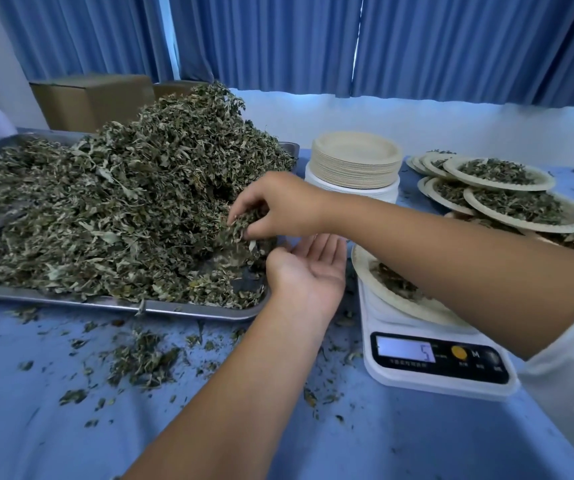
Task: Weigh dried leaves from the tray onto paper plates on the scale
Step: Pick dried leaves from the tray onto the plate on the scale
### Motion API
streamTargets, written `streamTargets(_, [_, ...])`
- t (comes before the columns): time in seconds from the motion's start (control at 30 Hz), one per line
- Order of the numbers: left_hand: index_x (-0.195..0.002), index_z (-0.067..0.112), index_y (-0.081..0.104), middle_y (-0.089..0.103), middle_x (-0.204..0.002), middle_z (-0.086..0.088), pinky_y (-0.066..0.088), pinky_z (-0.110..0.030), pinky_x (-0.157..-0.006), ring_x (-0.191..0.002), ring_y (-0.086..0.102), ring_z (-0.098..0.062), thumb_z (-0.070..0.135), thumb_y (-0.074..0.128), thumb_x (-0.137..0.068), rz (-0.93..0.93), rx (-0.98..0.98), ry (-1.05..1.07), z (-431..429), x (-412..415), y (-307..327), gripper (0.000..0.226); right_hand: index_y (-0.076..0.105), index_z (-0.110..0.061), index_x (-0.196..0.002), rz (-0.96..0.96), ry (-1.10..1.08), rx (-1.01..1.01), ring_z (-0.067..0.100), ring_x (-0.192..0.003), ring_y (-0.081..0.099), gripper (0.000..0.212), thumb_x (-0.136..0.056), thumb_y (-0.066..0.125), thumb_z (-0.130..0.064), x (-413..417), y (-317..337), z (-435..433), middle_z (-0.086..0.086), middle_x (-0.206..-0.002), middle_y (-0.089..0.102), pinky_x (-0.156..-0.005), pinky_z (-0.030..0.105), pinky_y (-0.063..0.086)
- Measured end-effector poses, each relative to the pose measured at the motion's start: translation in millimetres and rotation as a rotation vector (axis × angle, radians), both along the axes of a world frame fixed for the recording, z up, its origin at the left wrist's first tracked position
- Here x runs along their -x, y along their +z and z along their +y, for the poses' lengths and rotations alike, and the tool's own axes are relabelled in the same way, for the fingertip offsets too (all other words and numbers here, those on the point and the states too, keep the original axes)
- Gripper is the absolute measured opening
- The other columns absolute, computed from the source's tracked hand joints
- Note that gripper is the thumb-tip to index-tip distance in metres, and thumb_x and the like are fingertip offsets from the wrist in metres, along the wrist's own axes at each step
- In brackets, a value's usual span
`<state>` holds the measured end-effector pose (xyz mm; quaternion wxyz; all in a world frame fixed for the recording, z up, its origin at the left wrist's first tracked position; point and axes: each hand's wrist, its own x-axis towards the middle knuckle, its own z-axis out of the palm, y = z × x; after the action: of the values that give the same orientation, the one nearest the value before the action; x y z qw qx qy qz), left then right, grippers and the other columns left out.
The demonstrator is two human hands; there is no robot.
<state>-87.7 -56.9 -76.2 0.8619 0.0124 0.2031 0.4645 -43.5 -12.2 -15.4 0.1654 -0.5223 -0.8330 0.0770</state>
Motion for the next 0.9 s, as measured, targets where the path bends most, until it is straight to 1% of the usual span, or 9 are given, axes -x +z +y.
streamTargets(0.1, [-0.109, -0.006, 0.058, 0.062, -0.110, -0.022, 0.041, -0.041, -0.098, -0.121, 0.053, -0.032, 0.035, 0.025, -0.103, 0.025, 0.001, -0.021, -1, 1, 1, 0.052, 0.075, -0.020, -0.103, 0.148, -0.047, -0.075, 0.001, -0.084, 0.060, 0.025, -0.079, 0.076, -0.014, -17, 14, -9, -0.005, -0.097, 0.072, -0.071, 0.006, 0.041])
streamTargets(0.23, [-0.111, -0.006, 0.059, 0.065, -0.111, -0.021, 0.042, -0.042, -0.097, -0.114, 0.058, -0.033, 0.035, 0.025, -0.103, 0.029, -0.007, -0.011, 0, -1, 2, 0.054, 0.074, -0.023, -0.100, 0.274, -0.086, -0.129, 0.001, -0.093, 0.063, 0.024, -0.078, 0.078, -0.016, -43, 32, -33, -0.008, -0.097, 0.072, -0.087, 0.018, 0.049])
streamTargets(0.37, [-0.112, -0.006, 0.058, 0.063, -0.114, -0.022, 0.041, -0.043, -0.100, -0.117, 0.055, -0.033, 0.036, 0.025, -0.103, 0.050, -0.032, -0.015, -1, -2, 0, 0.055, 0.075, -0.021, -0.096, 0.348, -0.154, -0.119, 0.010, -0.089, 0.068, 0.021, -0.078, 0.077, -0.011, -74, 40, -66, -0.006, -0.091, 0.074, -0.087, 0.030, 0.053])
streamTargets(0.47, [-0.109, -0.006, 0.058, 0.062, -0.116, -0.021, 0.040, -0.043, -0.101, -0.122, 0.053, -0.033, 0.035, 0.024, -0.103, 0.058, -0.049, -0.010, 0, -3, 0, 0.054, 0.076, -0.019, -0.096, 0.330, -0.210, -0.129, 0.011, -0.086, 0.068, 0.021, -0.077, 0.077, -0.010, -93, 36, -89, -0.005, -0.089, 0.074, -0.084, 0.029, 0.052])
streamTargets(0.6, [-0.109, -0.006, 0.058, 0.065, -0.109, -0.022, 0.041, -0.043, -0.101, -0.120, 0.054, -0.033, 0.034, 0.024, -0.103, 0.099, -0.077, 0.004, -1, -5, 0, 0.053, 0.075, -0.029, -0.094, 0.228, -0.319, -0.126, 0.013, -0.084, 0.065, 0.021, -0.076, 0.079, -0.019, -115, 26, -110, -0.009, -0.088, 0.072, -0.079, 0.028, 0.049])
streamTargets(0.7, [-0.110, -0.006, 0.058, 0.065, -0.108, -0.022, 0.042, -0.042, -0.099, -0.118, 0.055, -0.033, 0.034, 0.024, -0.103, 0.135, -0.099, 0.011, -3, -6, 0, 0.052, 0.074, -0.033, -0.094, 0.186, -0.377, -0.101, 0.004, -0.081, 0.062, 0.021, -0.074, 0.079, -0.028, -129, 20, -118, -0.018, -0.086, 0.068, -0.073, 0.018, 0.047])
streamTargets(0.77, [-0.110, -0.006, 0.058, 0.065, -0.108, -0.022, 0.043, -0.043, -0.098, -0.116, 0.056, -0.033, 0.034, 0.025, -0.103, 0.143, -0.109, 0.016, -4, -6, 0, 0.053, 0.074, -0.031, -0.097, 0.177, -0.399, -0.091, 0.002, -0.080, 0.060, 0.022, -0.075, 0.079, -0.029, -136, 16, -122, -0.020, -0.084, 0.065, -0.070, 0.016, 0.044])
streamTargets(0.83, [-0.110, -0.007, 0.058, 0.066, -0.109, -0.022, 0.043, -0.043, -0.098, -0.114, 0.057, -0.034, 0.034, 0.025, -0.103, 0.152, -0.108, 0.018, -3, -6, 1, 0.053, 0.074, -0.029, -0.099, 0.179, -0.405, -0.084, 0.002, -0.081, 0.060, 0.023, -0.077, 0.078, -0.027, -142, 13, -123, -0.018, -0.087, 0.066, -0.073, 0.017, 0.044])
streamTargets(0.9, [-0.111, -0.007, 0.059, 0.066, -0.111, -0.022, 0.044, -0.043, -0.099, -0.113, 0.058, -0.035, 0.035, 0.025, -0.103, 0.156, -0.109, 0.019, -2, -5, 1, 0.054, 0.074, -0.026, -0.100, 0.209, -0.395, -0.076, -0.003, -0.078, 0.058, 0.023, -0.077, 0.077, -0.026, -146, 13, -124, -0.015, -0.088, 0.067, -0.070, 0.012, 0.043])
